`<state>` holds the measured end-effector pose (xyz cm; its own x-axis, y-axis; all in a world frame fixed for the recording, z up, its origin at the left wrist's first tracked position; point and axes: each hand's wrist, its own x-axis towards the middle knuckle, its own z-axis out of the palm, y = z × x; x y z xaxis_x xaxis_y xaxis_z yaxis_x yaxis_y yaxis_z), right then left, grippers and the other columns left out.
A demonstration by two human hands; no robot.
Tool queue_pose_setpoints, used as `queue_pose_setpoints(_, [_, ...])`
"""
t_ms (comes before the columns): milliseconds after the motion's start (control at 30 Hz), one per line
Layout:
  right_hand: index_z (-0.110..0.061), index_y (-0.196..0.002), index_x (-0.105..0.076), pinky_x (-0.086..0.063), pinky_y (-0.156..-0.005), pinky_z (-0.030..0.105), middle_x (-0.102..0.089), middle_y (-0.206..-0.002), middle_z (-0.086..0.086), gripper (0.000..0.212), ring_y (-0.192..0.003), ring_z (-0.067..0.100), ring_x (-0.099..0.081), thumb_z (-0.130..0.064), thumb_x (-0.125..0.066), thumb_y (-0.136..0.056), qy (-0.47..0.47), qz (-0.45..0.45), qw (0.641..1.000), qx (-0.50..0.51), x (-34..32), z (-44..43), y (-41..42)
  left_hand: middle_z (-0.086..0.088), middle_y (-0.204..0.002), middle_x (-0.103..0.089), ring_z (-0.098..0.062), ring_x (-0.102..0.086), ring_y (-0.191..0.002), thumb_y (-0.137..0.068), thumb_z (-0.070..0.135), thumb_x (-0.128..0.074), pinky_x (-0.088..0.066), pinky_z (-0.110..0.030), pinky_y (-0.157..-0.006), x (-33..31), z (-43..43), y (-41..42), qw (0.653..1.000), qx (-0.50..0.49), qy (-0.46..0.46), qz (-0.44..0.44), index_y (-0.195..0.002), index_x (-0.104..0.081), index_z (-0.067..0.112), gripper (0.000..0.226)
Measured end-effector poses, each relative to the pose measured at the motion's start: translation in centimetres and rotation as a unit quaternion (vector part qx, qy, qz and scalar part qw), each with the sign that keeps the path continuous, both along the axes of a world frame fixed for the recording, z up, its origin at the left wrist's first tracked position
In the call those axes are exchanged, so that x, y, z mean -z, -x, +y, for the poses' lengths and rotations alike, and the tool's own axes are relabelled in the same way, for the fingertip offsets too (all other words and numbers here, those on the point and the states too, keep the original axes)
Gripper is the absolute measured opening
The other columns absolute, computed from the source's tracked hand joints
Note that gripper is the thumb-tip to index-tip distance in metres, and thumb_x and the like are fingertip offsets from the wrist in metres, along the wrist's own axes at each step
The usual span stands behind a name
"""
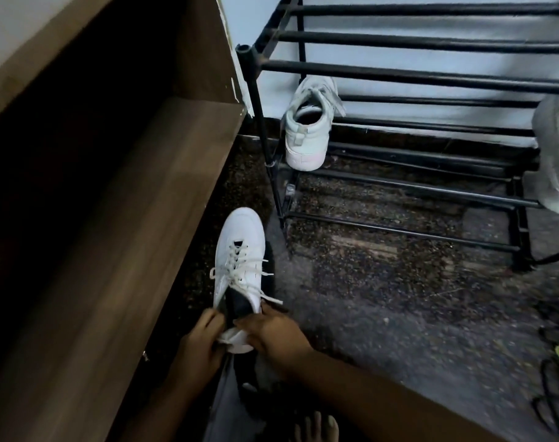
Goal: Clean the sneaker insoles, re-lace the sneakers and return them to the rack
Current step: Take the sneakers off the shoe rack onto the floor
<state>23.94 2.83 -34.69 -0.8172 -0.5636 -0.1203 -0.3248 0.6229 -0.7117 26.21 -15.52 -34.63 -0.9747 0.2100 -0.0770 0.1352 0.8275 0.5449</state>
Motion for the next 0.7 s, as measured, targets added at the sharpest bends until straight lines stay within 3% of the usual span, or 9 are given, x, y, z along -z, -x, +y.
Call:
queue_pose_setpoints(33, [-0.018,-0.126,-0.059,-0.047,-0.093,0.037,-0.060,-0.127,0.007,0.037,-0.122,0.028,-0.047,-0.020,-0.050,-0.090,-0.017,-0.024,1.000,-0.001,0.8,-0.5,0.5,0.012,-0.098,-0.045,-0.013,-0.055,-0.072,-0.064,0.005,-0.054,-0.042,-0.025,-0.056,0.9,-0.2,0.5,1.000,-0.007,0.002,-0.014,-0.090,-0.045,0.025,0.034])
queue_pose_setpoints(133, [-0.019,-0.119,-0.057,-0.047,-0.085,0.036,-0.061,-0.119,0.008,0.031,-0.118,0.027,-0.048,-0.015,-0.053,-0.088,-0.054,-0.042,0.998,0.005,2.8,-2.2,1.3,0.014,-0.095,-0.045,-0.007,-0.052,-0.070,-0.063,0.003,-0.055,-0.042,-0.022,-0.057,2.7,-0.8,1.9,0.999,-0.017,-0.008,-0.043,-0.088,-0.049,0.025,0.034])
queue_pose_setpoints(267, [-0.022,-0.118,-0.056,-0.047,-0.089,0.035,-0.058,-0.122,0.010,0.032,-0.117,0.028,-0.048,-0.017,-0.049,-0.087,-0.042,-0.078,0.995,0.036,5.1,-3.9,1.5,0.006,-0.098,-0.052,-0.015,-0.059,-0.076,-0.067,-0.009,-0.066,-0.041,-0.013,-0.062,4.3,-2.1,3.2,0.996,-0.025,0.016,-0.082,-0.088,-0.065,0.012,0.030])
queue_pose_setpoints(367, [-0.019,-0.120,-0.058,-0.047,-0.093,0.035,-0.057,-0.122,0.011,0.032,-0.117,0.028,-0.049,-0.022,-0.046,-0.090,-0.013,-0.115,0.992,0.057,6.0,-4.5,1.3,0.009,-0.091,-0.047,-0.005,-0.052,-0.072,-0.065,-0.007,-0.072,-0.037,-0.005,-0.062,4.8,-2.6,3.8,0.995,0.007,0.022,-0.101,-0.085,-0.056,0.023,0.040])
queue_pose_setpoints(433, [-0.015,-0.122,-0.058,-0.045,-0.096,0.036,-0.057,-0.123,0.013,0.031,-0.120,0.030,-0.047,-0.016,-0.047,-0.093,-0.005,-0.123,0.991,0.054,6.3,-4.7,1.2,0.006,-0.092,-0.048,-0.008,-0.053,-0.073,-0.066,-0.006,-0.072,-0.036,-0.007,-0.062,5.2,-2.9,3.9,0.993,0.009,0.030,-0.111,-0.083,-0.056,0.023,0.037])
queue_pose_setpoints(533, [-0.013,-0.134,-0.051,-0.032,-0.106,0.025,-0.047,-0.139,0.014,0.040,-0.132,0.030,-0.038,-0.009,-0.045,-0.095,0.006,-0.120,0.992,0.030,6.8,-4.4,1.1,0.004,-0.097,-0.049,-0.022,-0.060,-0.077,-0.070,-0.001,-0.072,-0.040,-0.022,-0.061,6.0,-3.2,4.0,0.992,-0.009,0.053,-0.115,-0.079,-0.059,0.012,0.020])
queue_pose_setpoints(633, [-0.011,-0.142,-0.041,-0.023,-0.115,0.035,-0.036,-0.150,0.010,0.050,-0.142,0.033,-0.021,-0.005,-0.047,-0.093,0.015,-0.117,0.993,-0.005,7.3,-3.8,1.2,0.003,-0.106,-0.049,-0.024,-0.062,-0.087,-0.071,0.009,-0.075,-0.044,-0.026,-0.066,6.1,-3.2,4.2,0.987,0.005,0.085,-0.139,-0.085,-0.055,0.012,0.024])
queue_pose_setpoints(700, [-0.011,-0.143,-0.040,-0.023,-0.115,0.036,-0.030,-0.154,0.007,0.051,-0.143,0.030,-0.022,-0.006,-0.047,-0.093,0.002,-0.108,0.994,-0.022,6.5,-3.1,1.6,0.001,-0.117,-0.050,-0.020,-0.060,-0.100,-0.068,0.018,-0.078,-0.045,-0.025,-0.073,5.4,-3.2,4.1,0.979,0.013,0.123,-0.164,-0.100,-0.056,0.011,0.039])
